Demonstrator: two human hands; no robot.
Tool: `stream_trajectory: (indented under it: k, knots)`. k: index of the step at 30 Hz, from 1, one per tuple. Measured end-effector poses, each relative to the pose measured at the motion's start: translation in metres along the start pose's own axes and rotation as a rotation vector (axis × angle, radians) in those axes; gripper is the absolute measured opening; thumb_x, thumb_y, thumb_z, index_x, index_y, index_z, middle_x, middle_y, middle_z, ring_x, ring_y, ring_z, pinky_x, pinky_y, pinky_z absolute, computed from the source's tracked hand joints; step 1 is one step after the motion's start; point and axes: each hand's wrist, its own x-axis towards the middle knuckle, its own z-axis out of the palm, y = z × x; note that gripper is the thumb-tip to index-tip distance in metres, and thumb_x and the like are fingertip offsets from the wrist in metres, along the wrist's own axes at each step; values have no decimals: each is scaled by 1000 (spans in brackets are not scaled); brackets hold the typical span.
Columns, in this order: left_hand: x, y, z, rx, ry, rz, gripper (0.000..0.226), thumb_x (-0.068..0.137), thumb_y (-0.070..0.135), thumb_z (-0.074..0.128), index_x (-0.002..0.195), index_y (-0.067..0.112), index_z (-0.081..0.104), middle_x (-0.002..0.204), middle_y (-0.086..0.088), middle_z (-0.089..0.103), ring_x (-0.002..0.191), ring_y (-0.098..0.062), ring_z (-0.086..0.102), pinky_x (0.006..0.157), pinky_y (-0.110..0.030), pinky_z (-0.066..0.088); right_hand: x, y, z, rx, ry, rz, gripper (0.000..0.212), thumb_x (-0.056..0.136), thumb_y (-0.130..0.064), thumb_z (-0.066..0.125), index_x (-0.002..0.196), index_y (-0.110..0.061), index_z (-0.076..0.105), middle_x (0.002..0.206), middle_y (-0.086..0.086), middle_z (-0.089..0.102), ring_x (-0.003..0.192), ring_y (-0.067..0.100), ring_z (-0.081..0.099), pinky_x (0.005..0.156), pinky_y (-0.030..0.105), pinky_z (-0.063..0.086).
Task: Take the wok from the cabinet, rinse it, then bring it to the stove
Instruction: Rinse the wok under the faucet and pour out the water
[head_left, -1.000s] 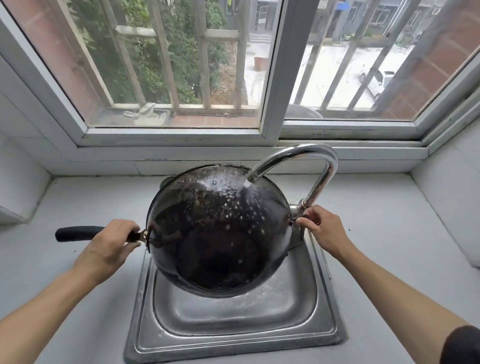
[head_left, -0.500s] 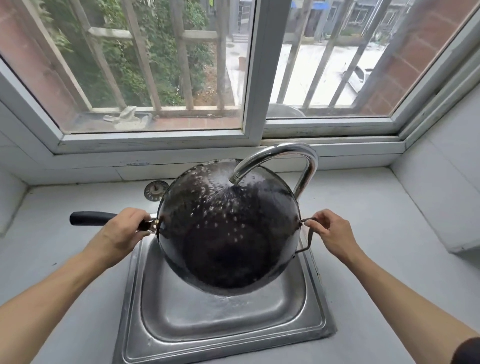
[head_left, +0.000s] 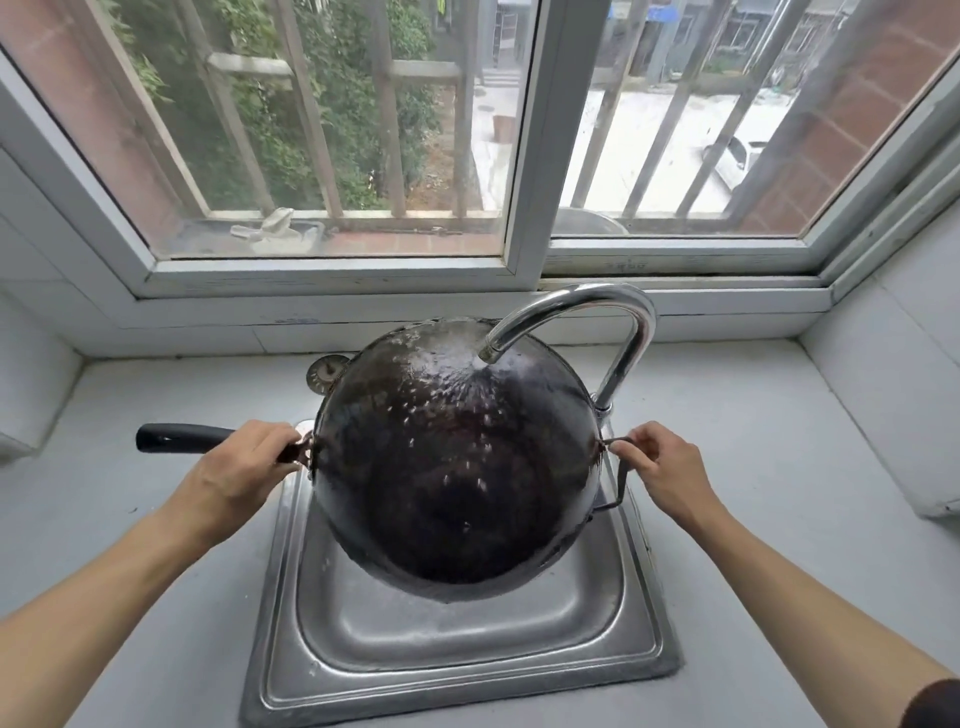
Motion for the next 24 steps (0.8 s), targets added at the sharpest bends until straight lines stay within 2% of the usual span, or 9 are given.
stream_trajectory:
  k: [2,6,8,11,16,20,24]
  knots:
    - [-5,-1,-1,7,-8,-4,39,71,-1,78,104,6,58,97,-7,63,86,-31,59,71,-46,56,0,-4,2,-7,-2,-13,20,80,-35,78,78,-22,64,73,-2,71,73,17,69,63,12,46]
    - [-14,-3,-7,12,-7,-27,39,69,0,80,102,6,59,92,-7,62,82,-31,59,72,-42,53,3,-9,10,-26,-21,-18,21,79,-38,79,77,-23,64,72,-2,71,73,17,69,70,26,51]
    - [-19,-4,-10,21,-2,-42,39,68,-1,80,101,5,59,91,-7,62,81,-31,60,74,-37,49,4,-11,15,-25,-27,-19,22,78,-40,79,76,-24,64,70,-3,70,70,15,68,69,28,51]
    - [-26,-6,-15,34,-4,-61,40,67,-3,81,101,3,61,92,-9,64,82,-32,61,73,-43,54,5,-13,23,-39,-39,-38,26,76,-43,79,75,-22,63,69,0,68,69,18,65,67,29,50]
    - [-32,-5,-23,41,4,-85,40,64,-6,82,98,0,63,89,-10,63,79,-34,62,69,-46,55,8,-17,31,-46,-57,-45,23,79,-41,78,78,-23,63,73,1,70,74,26,69,76,45,56]
    - [-30,-2,-24,30,0,-91,38,66,-5,81,97,2,62,87,-8,62,78,-32,60,68,-45,55,8,-18,28,-54,-50,-44,22,80,-38,78,77,-22,63,73,2,70,74,26,69,75,41,55]
    - [-23,2,-20,10,-31,-82,34,71,0,79,99,6,61,90,-5,63,83,-29,58,71,-43,53,5,-14,16,-42,-37,-28,21,81,-37,78,77,-20,65,71,1,70,72,22,68,66,21,48]
